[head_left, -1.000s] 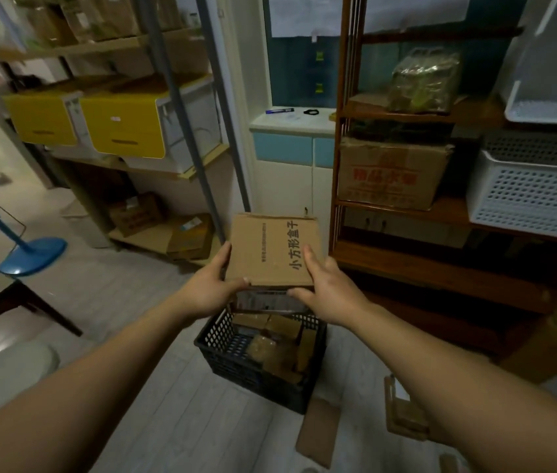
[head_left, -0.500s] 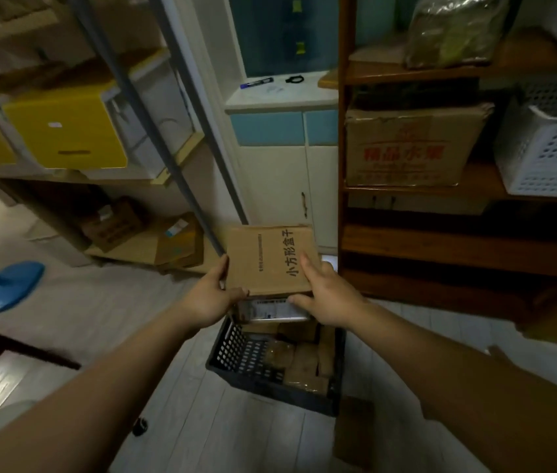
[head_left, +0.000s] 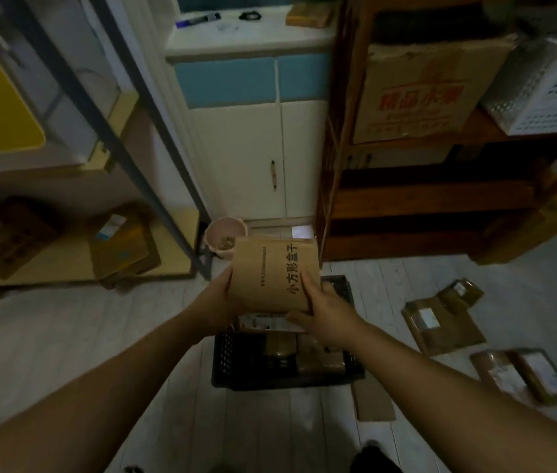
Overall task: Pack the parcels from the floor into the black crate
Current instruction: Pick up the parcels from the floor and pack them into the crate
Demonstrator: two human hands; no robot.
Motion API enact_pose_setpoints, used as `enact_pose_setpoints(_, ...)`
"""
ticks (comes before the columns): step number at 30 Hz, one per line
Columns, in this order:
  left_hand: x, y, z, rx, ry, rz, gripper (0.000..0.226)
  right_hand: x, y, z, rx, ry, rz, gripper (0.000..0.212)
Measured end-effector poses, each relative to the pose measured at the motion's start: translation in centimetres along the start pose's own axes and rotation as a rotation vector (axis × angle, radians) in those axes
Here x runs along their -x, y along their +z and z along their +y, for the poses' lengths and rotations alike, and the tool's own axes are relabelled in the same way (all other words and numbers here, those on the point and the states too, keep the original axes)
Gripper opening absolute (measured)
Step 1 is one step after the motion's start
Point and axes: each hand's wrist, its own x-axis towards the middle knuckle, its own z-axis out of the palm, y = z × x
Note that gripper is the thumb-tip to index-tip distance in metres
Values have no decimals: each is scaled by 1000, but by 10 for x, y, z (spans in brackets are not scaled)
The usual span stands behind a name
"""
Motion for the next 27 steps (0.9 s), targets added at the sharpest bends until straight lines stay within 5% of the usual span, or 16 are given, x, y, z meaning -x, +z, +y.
enact_pose_setpoints(10, -144, 83, -228, -164, -24, -16, 37, -165, 190, 112, 90, 16, -83, 89)
enact_pose_setpoints(15, -219, 143, -348, -401, 3, -78, 57, -239, 296, 192, 108, -8, -122, 85)
enact_pose_setpoints(19, -257, 176, -399, -477, 14, -110, 43, -281, 348, 235, 154, -52, -119, 78)
enact_pose_setpoints(27, -287, 196, -427, -843, -62, -195, 57, -309, 378, 249, 240, -99, -201, 76)
